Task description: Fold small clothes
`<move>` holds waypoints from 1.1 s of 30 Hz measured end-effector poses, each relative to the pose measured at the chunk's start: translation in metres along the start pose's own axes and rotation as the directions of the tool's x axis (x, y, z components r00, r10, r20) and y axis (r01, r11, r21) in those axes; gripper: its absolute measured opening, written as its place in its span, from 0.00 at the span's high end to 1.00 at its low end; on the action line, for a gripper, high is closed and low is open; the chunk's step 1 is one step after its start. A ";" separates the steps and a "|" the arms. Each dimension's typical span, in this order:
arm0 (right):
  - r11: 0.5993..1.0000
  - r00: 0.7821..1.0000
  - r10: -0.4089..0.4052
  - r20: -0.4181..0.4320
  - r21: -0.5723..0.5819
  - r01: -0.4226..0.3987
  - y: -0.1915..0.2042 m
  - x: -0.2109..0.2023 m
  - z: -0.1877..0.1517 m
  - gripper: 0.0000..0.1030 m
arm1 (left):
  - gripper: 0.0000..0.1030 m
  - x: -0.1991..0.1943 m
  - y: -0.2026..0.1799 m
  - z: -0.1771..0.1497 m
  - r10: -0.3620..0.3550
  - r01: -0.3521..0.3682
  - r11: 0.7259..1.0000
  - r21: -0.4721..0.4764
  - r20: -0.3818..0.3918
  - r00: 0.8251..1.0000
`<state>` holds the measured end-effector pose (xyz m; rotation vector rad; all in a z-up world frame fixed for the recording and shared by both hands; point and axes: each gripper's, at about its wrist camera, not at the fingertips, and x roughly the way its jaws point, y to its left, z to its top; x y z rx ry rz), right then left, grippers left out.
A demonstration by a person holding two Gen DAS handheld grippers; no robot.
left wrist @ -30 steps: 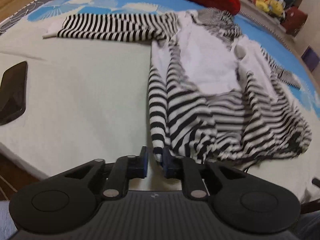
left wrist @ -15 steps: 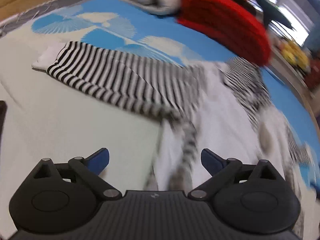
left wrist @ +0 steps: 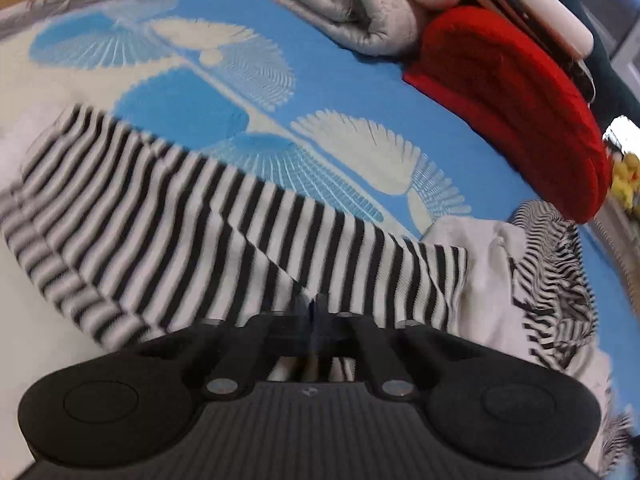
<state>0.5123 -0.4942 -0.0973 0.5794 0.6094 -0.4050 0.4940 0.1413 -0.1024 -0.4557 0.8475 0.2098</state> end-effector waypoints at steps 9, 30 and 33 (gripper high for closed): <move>0.858 0.855 -0.473 0.214 -0.109 0.502 -0.066 0.010 0.025 1.00 | 1.00 0.002 0.030 0.013 0.236 -0.238 0.971 0.000 0.144 0.961; 0.797 0.981 0.145 -0.130 -0.573 -0.194 -0.015 -0.254 -0.145 0.21 | 0.08 -0.178 -0.020 -0.110 -0.003 -0.006 0.961 0.275 0.032 0.999; 0.683 0.974 0.177 -0.144 -0.695 -0.227 -0.002 -0.290 -0.183 0.23 | 0.07 -0.200 -0.006 -0.160 0.008 -0.009 0.935 0.355 0.005 1.000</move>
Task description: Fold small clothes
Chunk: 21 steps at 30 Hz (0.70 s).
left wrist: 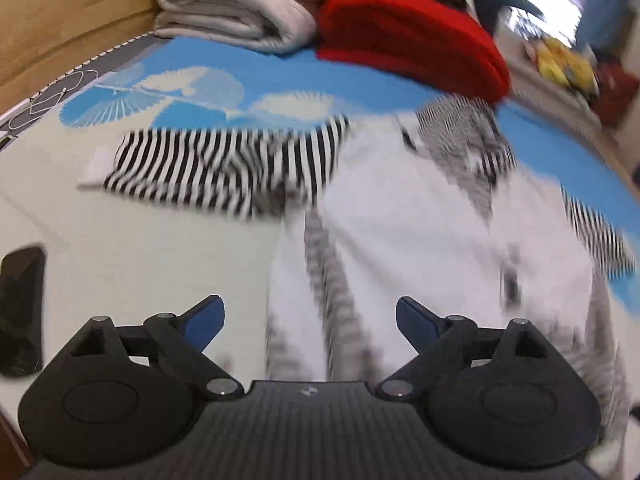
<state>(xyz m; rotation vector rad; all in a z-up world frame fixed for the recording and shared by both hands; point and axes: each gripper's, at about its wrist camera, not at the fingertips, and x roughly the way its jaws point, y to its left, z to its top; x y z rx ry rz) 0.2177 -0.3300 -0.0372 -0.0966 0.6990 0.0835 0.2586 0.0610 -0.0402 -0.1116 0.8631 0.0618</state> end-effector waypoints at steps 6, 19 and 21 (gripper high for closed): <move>0.990 0.998 -0.013 -0.058 -0.142 0.005 0.040 0.020 -0.032 0.36 | 0.07 -0.005 0.014 -0.052 0.040 -0.041 0.999 -0.008 -0.078 0.996; 0.996 0.978 -0.084 -0.189 -0.040 0.077 -0.009 0.005 -0.062 0.87 | 0.07 0.008 0.037 -0.044 -0.053 0.031 0.988 -0.149 -0.144 0.988; 0.999 0.983 -0.051 -0.175 -0.014 0.049 -0.014 0.001 -0.061 0.78 | 0.07 0.009 0.037 -0.042 -0.101 0.075 0.981 -0.179 -0.141 0.985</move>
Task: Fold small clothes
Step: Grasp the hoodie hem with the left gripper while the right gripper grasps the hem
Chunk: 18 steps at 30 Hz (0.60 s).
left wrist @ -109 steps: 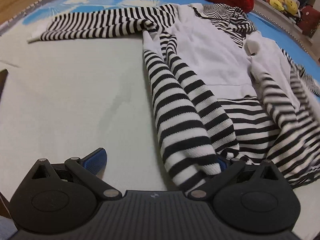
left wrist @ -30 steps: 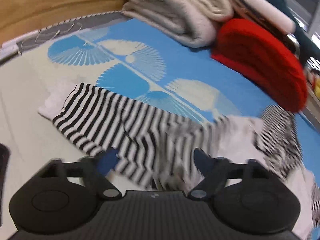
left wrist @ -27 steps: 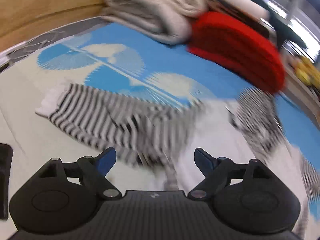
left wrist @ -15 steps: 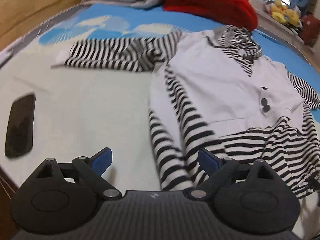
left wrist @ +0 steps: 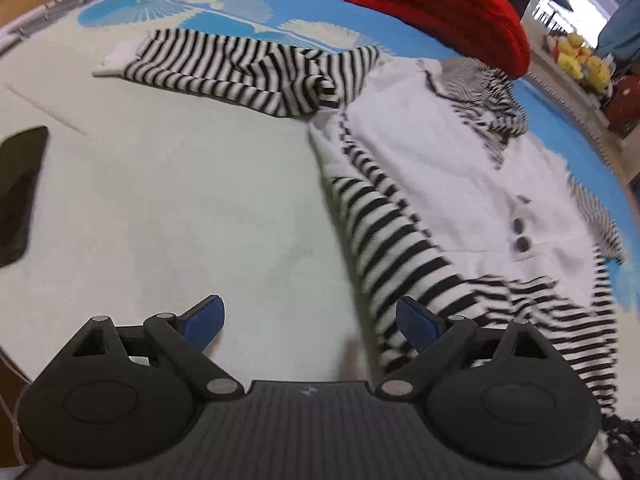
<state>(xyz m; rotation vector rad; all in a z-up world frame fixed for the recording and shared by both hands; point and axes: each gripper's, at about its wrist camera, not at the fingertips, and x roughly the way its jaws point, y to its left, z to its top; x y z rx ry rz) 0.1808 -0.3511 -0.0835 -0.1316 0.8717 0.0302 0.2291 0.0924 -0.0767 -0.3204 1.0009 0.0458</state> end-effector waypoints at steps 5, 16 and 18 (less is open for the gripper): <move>0.957 0.970 0.110 0.219 0.241 -0.163 -0.039 -0.043 0.012 0.27 | 0.08 0.007 -0.009 0.005 -0.066 0.066 0.998 -0.013 -0.030 0.997; 0.882 0.995 0.064 0.075 0.463 -0.091 -0.070 0.036 0.055 0.79 | 0.08 0.045 -0.042 0.001 -0.158 0.164 0.986 0.019 -0.188 0.969; 0.887 0.991 0.115 0.069 0.441 -0.134 -0.062 0.043 0.058 0.81 | 0.08 0.045 -0.051 -0.003 -0.184 0.199 0.978 0.055 -0.203 0.962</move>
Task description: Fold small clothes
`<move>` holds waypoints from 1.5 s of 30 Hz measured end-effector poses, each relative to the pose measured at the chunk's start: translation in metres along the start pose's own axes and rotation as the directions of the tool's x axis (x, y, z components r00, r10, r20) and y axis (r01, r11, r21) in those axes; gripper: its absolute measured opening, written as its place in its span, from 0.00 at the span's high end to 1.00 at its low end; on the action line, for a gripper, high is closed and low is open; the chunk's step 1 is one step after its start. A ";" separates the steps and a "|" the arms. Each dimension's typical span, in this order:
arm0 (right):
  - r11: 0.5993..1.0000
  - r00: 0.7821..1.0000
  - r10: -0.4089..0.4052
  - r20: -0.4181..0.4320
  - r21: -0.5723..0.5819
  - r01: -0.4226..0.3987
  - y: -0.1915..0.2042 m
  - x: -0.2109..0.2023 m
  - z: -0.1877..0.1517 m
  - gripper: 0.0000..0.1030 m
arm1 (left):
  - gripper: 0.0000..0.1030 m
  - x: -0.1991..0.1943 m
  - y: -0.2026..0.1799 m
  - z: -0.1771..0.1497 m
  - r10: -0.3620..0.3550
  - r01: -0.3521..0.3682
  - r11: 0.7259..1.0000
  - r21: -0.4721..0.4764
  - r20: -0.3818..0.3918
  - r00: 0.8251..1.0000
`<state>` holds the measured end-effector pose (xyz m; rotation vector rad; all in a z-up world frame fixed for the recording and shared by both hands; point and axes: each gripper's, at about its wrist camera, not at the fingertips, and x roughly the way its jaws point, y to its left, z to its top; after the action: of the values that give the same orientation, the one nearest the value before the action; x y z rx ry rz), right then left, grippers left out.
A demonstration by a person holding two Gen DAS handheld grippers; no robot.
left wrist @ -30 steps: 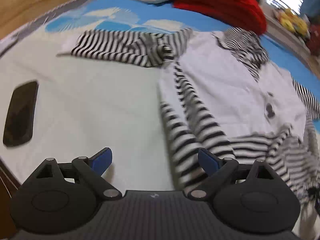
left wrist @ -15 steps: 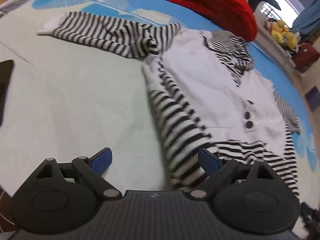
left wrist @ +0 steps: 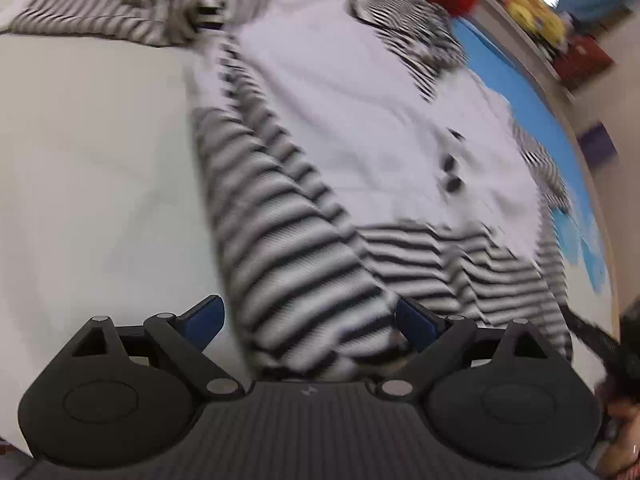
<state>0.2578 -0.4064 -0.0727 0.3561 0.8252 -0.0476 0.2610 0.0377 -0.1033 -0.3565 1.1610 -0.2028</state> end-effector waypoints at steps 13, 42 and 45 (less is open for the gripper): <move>0.993 0.993 -0.114 -0.036 -0.046 0.112 0.003 0.005 -0.014 0.68 | 0.89 -0.003 0.017 -0.008 0.111 -0.111 0.994 -0.006 -0.008 0.994; 0.977 0.981 -0.166 -0.102 -0.152 0.150 0.016 -0.084 -0.105 0.93 | 0.60 -0.047 0.041 -0.040 0.173 -0.175 0.977 0.121 0.020 0.985; 0.969 0.976 -0.212 -0.057 -0.142 0.202 0.017 -0.088 -0.097 0.66 | 0.08 -0.063 0.050 -0.038 0.209 -0.216 0.975 0.050 0.120 0.970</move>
<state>0.1321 -0.3673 -0.0645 0.1429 0.9293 -0.1741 0.2006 0.0986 -0.0813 -0.1836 1.0688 -0.0300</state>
